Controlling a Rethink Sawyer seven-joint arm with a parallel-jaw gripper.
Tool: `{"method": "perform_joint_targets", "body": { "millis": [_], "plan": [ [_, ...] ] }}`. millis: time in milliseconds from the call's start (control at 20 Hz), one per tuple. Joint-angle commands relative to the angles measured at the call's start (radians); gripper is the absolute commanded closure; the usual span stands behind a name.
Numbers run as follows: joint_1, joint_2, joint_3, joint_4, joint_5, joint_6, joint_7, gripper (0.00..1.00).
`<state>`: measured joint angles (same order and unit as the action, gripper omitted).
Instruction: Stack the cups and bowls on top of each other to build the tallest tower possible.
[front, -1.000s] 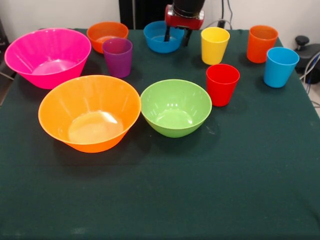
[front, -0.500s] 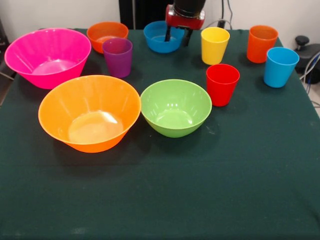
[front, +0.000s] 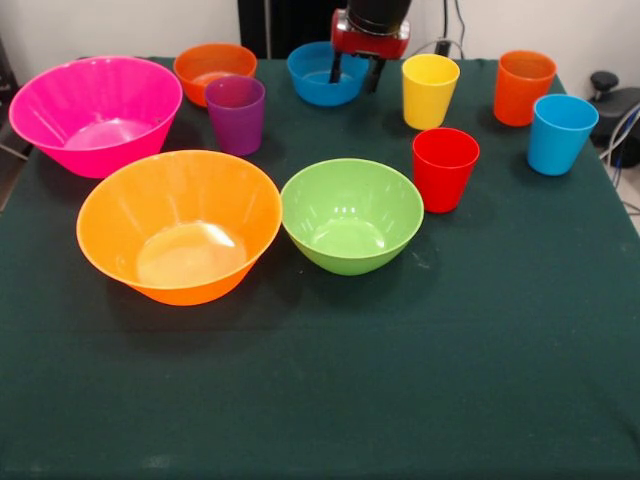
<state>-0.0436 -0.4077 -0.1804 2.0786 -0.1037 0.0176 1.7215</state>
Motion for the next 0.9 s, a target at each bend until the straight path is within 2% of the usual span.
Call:
{"method": "perform_joint_targets", "body": {
  "millis": [50, 300, 350, 400, 450, 700, 800, 900],
  "plan": [
    [0.007, 0.030, 0.067, -0.099, 0.004, -0.084, 0.153, 0.00],
    [0.005, 0.030, 0.068, -0.106, 0.001, -0.062, 0.140, 0.00],
    [0.004, 0.029, 0.069, -0.106, 0.000, -0.059, 0.139, 1.00],
    [0.004, 0.029, 0.068, -0.105, 0.001, -0.058, 0.139, 1.00],
    [0.004, 0.029, 0.068, -0.104, 0.001, -0.057, 0.139, 0.00],
    [0.001, 0.030, 0.070, -0.103, -0.001, -0.057, 0.139, 0.00],
    [0.020, 0.028, 0.052, -0.108, -0.001, -0.067, 0.140, 0.00],
    [0.013, 0.031, 0.061, -0.100, -0.003, -0.098, 0.151, 0.00]
  ]
}}
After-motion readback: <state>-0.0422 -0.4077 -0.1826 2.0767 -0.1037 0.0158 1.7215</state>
